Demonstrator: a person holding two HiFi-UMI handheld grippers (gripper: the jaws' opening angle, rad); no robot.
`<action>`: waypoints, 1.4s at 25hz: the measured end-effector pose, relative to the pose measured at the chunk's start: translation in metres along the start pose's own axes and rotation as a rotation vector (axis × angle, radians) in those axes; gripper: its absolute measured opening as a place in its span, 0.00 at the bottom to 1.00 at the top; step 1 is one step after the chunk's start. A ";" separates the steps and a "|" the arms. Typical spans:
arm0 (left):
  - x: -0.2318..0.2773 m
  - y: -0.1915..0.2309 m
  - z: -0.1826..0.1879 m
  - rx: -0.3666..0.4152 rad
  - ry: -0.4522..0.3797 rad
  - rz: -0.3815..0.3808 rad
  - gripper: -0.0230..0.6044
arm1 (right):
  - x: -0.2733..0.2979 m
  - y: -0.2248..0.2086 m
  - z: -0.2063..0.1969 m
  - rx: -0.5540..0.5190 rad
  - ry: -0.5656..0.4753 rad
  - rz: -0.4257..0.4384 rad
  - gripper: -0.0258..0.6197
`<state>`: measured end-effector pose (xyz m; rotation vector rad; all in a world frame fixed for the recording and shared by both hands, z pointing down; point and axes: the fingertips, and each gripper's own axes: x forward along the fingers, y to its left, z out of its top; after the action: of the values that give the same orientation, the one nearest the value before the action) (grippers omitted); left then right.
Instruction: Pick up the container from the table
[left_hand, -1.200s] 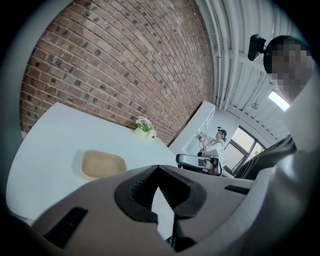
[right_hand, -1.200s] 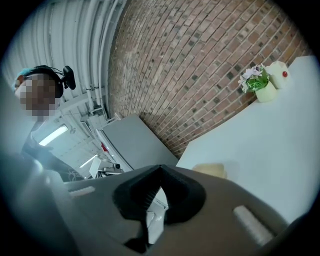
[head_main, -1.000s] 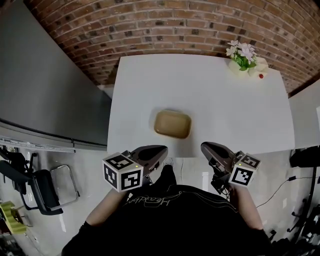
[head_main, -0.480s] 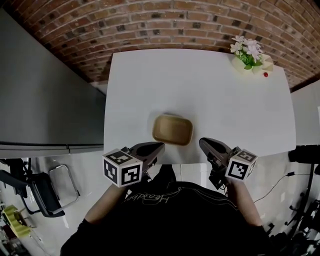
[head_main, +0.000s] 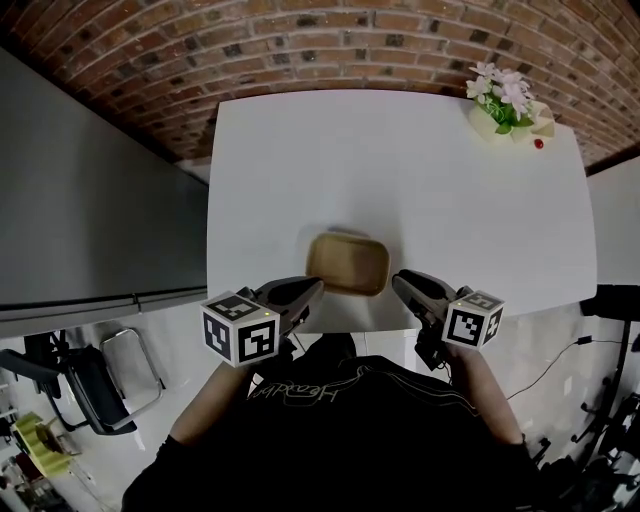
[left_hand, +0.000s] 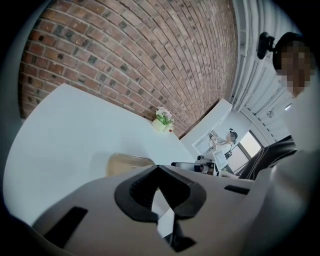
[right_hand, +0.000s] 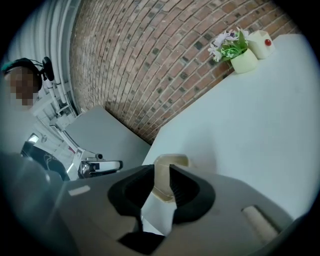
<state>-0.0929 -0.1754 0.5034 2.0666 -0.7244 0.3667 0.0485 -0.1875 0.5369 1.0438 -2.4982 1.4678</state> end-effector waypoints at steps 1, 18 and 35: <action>0.001 0.001 0.001 -0.001 0.002 -0.002 0.04 | 0.002 -0.004 -0.002 0.005 0.009 -0.011 0.17; 0.007 0.038 0.013 -0.036 0.026 0.016 0.04 | 0.031 -0.048 -0.025 0.123 0.098 -0.111 0.19; -0.004 0.042 0.009 -0.071 0.003 0.054 0.04 | 0.037 -0.054 -0.032 0.263 0.062 -0.086 0.18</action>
<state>-0.1221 -0.1997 0.5234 1.9831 -0.7818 0.3688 0.0425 -0.1989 0.6092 1.1070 -2.2318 1.8077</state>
